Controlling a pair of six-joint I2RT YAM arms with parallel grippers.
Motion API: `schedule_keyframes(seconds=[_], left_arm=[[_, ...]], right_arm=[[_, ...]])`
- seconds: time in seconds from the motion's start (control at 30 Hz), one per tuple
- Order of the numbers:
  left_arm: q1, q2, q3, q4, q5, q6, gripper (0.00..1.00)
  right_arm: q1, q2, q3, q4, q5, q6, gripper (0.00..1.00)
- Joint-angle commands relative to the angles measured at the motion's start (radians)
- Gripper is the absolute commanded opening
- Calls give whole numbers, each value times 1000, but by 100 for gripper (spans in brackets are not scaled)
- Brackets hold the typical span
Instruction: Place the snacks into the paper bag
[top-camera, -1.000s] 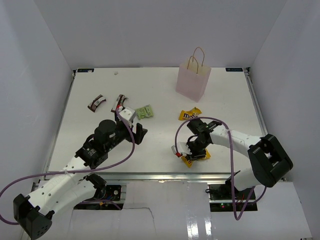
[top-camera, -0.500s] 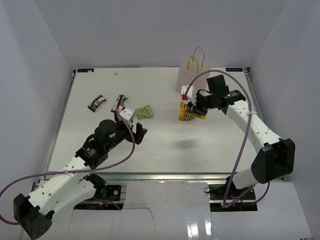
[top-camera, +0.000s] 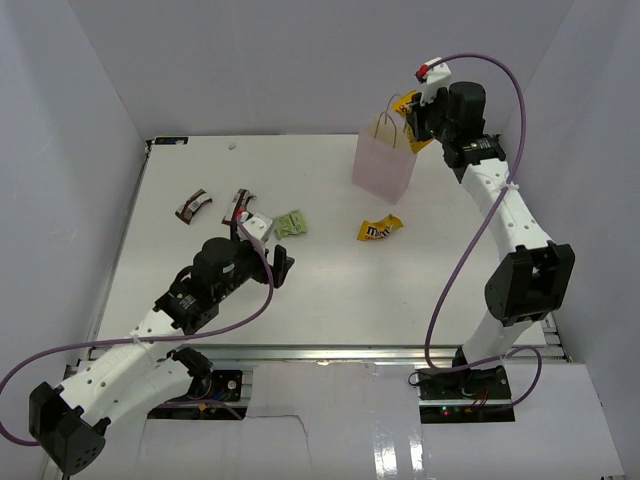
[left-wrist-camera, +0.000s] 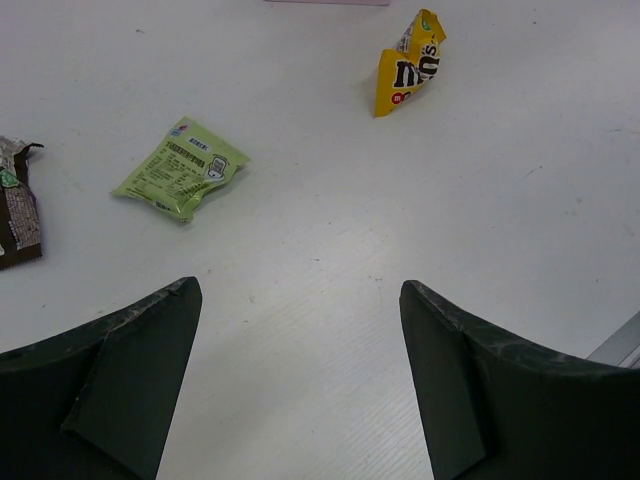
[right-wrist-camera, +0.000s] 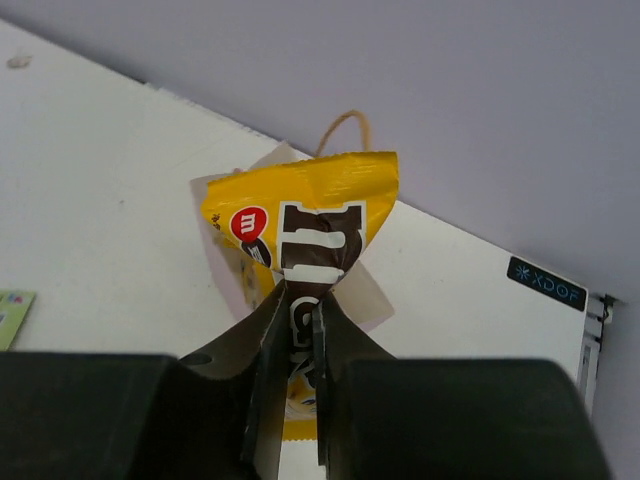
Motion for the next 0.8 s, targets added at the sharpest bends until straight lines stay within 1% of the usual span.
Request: schedule_keyframes(seconds=[0.0,0.03,0.13,0.23,0.33,0.47,0.5,0.67,0.77], left_arm=[[4,6,13,-8,-22,13,91],[4,14,13,-9,-25,14,91],[4,23,13,-8,-31,18,91],[11,38,13,-9,-36,24,91],[22,46,15,-9,-34,24,91],[25,48,17,-9,-30,24,91],[27,49,17,-9,-23,25,91],[28,49,18,-9,-20,24,91],[28,49,17,-9,-20,24,91]], right_arm=[[1,42,55,192,234,195,15],[1,52,62,219,274,213,15],[1,112,113,286,306,238,15],[1,143,125,355,310,287,15],[1,178,154,374,320,316,15],[4,174,122,395,294,350,15],[5,166,95,409,303,353,15],[17,183,72,437,319,353,20],[27,190,59,450,326,346,21]])
